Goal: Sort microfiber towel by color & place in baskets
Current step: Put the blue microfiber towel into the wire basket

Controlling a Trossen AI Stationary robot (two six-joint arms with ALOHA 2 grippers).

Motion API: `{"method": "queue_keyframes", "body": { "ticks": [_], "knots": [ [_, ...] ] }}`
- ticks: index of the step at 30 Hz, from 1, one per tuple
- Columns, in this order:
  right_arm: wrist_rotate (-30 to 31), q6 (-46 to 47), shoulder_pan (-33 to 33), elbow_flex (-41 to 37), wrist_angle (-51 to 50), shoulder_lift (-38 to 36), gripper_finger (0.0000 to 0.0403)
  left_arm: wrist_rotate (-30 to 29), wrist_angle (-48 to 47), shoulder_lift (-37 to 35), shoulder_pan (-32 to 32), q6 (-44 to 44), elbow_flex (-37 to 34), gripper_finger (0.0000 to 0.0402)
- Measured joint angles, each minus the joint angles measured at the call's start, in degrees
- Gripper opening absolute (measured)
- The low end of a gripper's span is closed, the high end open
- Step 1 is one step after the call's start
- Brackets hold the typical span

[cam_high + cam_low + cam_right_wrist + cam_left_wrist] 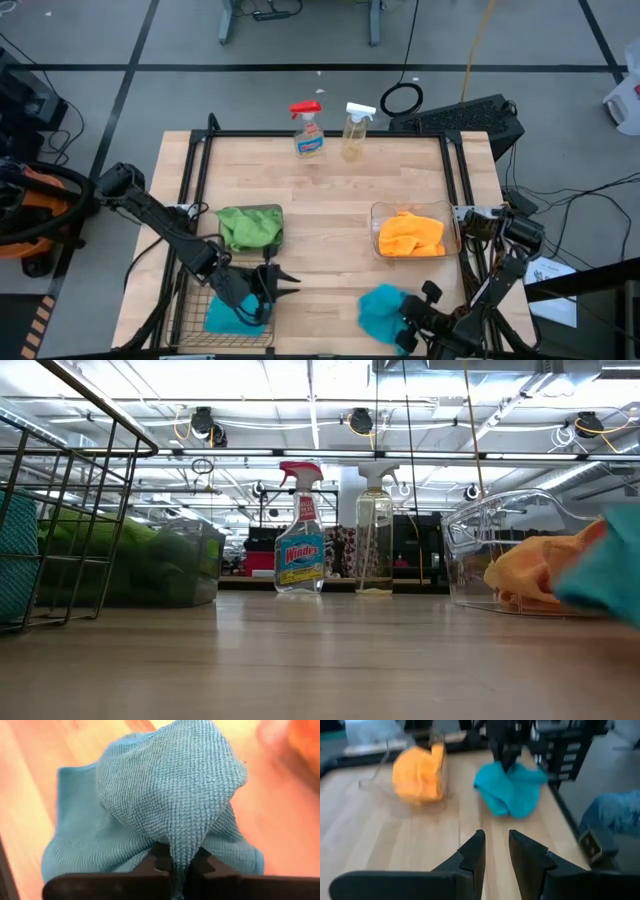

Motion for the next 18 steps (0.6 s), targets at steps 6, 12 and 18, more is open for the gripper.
{"method": "queue_keyframes", "body": {
  "ticks": [6,12,18],
  "knots": [
    [2.14,-7.73,-2.68,4.45,-3.00,-0.09,0.0004,-0.09,9.81,0.00,0.62,6.72,0.00,0.0093],
    [5.08,-16.35,-5.81,11.14,-9.89,-0.31,0.0004,-0.47,15.91,0.00,0.99,11.01,0.00,0.0115],
    [11.20,-24.20,-8.92,16.62,-15.59,-1.76,0.0004,-4.68,17.18,-0.02,1.31,11.77,-0.02,0.0177]
  ]
}}
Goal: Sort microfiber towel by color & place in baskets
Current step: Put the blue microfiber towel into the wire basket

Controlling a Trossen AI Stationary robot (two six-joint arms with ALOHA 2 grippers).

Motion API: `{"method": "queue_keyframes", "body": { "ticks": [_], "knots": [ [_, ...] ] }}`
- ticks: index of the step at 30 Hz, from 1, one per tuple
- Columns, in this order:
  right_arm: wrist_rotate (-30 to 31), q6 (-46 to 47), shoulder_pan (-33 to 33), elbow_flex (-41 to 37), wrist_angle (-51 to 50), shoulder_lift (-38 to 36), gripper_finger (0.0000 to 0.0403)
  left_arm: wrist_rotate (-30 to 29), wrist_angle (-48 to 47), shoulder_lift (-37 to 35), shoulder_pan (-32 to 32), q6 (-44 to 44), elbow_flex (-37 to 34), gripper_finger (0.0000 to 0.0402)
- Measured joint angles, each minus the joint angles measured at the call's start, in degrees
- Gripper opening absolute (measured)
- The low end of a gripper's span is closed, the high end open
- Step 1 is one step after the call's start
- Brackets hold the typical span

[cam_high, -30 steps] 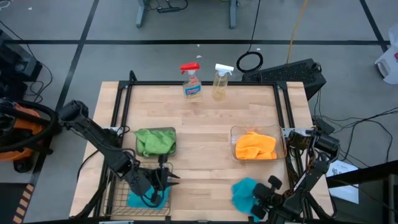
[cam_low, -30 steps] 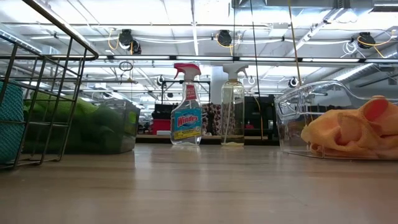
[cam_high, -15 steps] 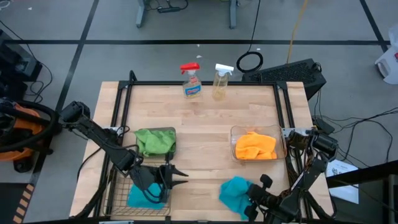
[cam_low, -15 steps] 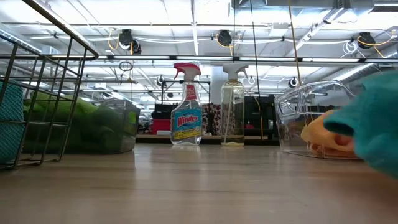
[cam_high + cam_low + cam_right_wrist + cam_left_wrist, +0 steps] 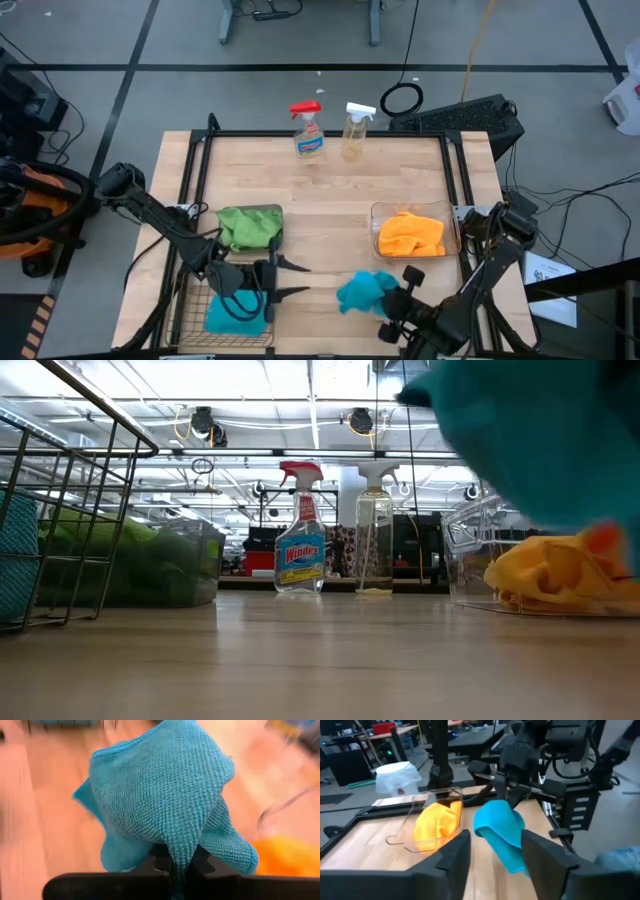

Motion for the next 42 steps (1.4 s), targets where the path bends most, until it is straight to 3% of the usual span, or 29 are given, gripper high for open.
{"method": "queue_keyframes", "body": {
  "ticks": [7,11,16,22,33,37,42],
  "knots": [
    [8.55,-10.13,-4.37,0.36,0.05,-6.52,0.0004,-0.12,4.05,0.52,0.17,2.61,-0.02,0.0238],
    [14.37,-13.47,-7.38,0.38,0.58,-9.78,0.0004,-0.09,10.76,3.28,0.17,8.57,-0.02,0.0244],
    [20.13,-11.01,-11.14,0.38,1.24,-10.33,0.0007,-1.08,23.46,8.19,0.22,18.14,-0.02,0.0244],
    [20.13,-12.21,-13.18,0.36,7.50,-8.07,0.0016,-7.28,28.97,10.94,0.89,24.35,-0.01,0.0245],
    [12.77,-36.04,-13.13,0.33,30.46,-6.70,0.0017,-11.10,25.16,10.62,6.09,27.06,0.07,0.0244],
    [8.64,-40.78,-13.13,0.33,34.58,-6.72,0.0017,-15.05,24.42,9.91,6.74,30.48,0.07,0.0244],
    [8.39,-43.57,-13.11,0.31,37.59,-6.77,0.0017,-15.10,16.98,5.95,5.44,26.42,0.15,0.0244]
  ]
}}
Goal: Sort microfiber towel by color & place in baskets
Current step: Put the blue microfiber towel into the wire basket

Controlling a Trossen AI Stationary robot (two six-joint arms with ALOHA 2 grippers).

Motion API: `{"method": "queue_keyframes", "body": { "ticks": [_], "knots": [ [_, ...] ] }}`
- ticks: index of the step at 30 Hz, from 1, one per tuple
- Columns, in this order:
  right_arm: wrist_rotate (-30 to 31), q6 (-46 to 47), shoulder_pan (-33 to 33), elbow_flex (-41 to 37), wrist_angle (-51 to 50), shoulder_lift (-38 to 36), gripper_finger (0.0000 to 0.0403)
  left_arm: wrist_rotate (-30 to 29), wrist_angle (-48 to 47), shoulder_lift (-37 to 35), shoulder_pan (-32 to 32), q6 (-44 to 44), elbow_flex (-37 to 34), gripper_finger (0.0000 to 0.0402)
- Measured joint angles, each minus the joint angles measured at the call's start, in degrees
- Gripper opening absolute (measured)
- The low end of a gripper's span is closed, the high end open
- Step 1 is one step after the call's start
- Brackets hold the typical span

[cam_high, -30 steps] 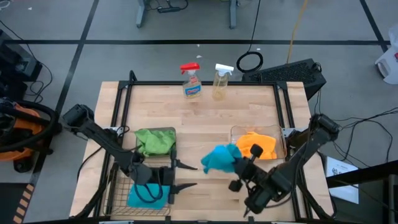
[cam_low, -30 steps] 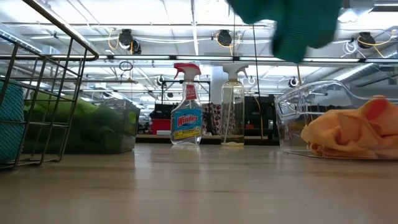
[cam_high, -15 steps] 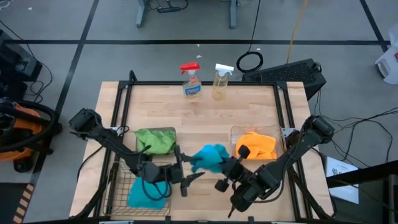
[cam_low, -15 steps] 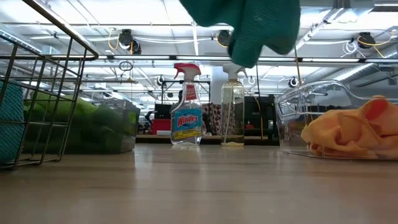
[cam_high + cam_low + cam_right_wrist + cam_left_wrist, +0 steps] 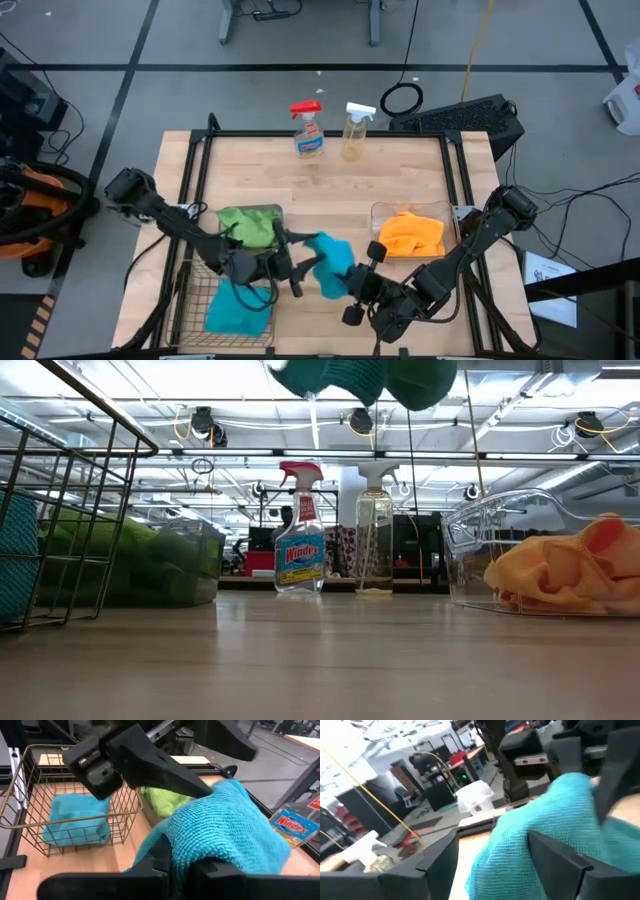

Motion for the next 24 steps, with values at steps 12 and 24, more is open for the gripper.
{"method": "queue_keyframes", "body": {
  "ticks": [12,24],
  "knots": [
    [0.24,-11.09,-0.04,0.00,10.87,0.00,0.0017,-0.47,-1.49,-4.42,-10.46,-8.81,0.02,0.0244],
    [0.20,-20.91,-0.23,0.00,19.55,-0.02,0.0017,-1.84,-1.00,0.58,-11.18,-11.66,-0.04,0.0255]
  ]
}}
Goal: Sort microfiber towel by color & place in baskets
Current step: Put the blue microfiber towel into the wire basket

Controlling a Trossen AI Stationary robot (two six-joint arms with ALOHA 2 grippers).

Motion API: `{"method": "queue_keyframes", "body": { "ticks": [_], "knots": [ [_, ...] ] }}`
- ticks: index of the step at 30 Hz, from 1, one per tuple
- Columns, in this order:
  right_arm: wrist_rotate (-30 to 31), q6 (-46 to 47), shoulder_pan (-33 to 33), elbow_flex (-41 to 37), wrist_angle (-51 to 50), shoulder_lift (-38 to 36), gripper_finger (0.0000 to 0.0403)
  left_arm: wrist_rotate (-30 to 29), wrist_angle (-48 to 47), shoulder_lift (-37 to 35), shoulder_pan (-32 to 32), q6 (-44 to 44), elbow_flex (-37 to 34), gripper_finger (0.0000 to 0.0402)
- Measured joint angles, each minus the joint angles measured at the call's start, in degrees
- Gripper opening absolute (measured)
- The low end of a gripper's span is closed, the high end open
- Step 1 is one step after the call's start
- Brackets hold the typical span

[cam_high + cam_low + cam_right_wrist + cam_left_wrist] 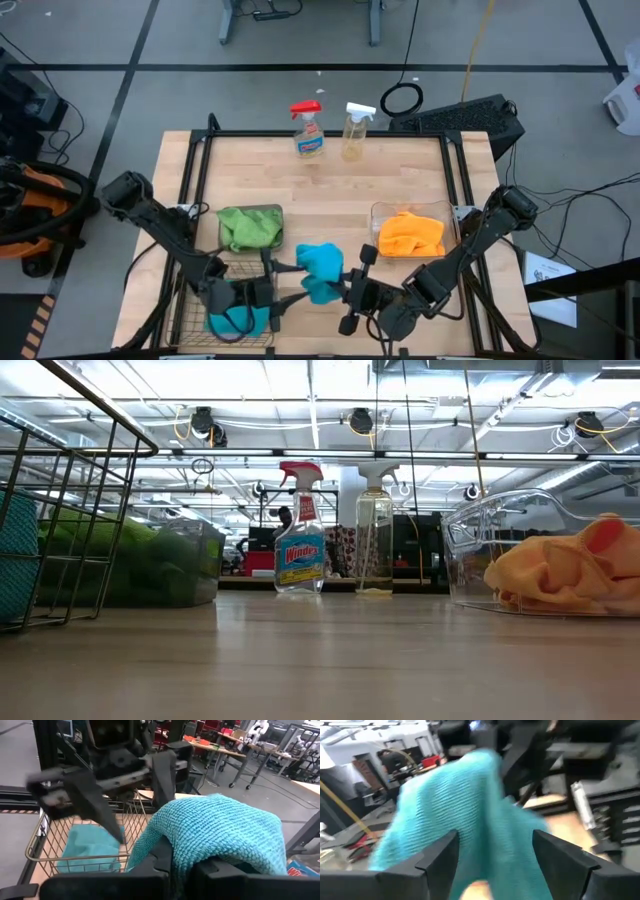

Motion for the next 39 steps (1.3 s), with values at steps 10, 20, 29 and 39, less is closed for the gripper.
{"method": "queue_keyframes", "body": {
  "ticks": [10,20,29,39],
  "knots": [
    [-0.79,-1.52,-0.68,0.00,0.38,0.00,0.0017,-4.08,4.11,1.77,2.06,0.52,0.00,0.0360],
    [-4.73,-1.25,-2.35,0.00,0.38,0.00,0.0017,6.43,-0.32,1.77,6.05,1.51,0.00,0.0315],
    [-4.82,-1.49,-2.28,0.00,-0.41,0.00,0.0018,6.56,-2.96,1.74,5.53,1.73,0.00,0.0084],
    [-5.79,4.77,0.54,0.00,-4.36,0.00,0.0070,4.53,-16.50,-6.66,1.01,-5.84,0.00,0.0008]
  ]
}}
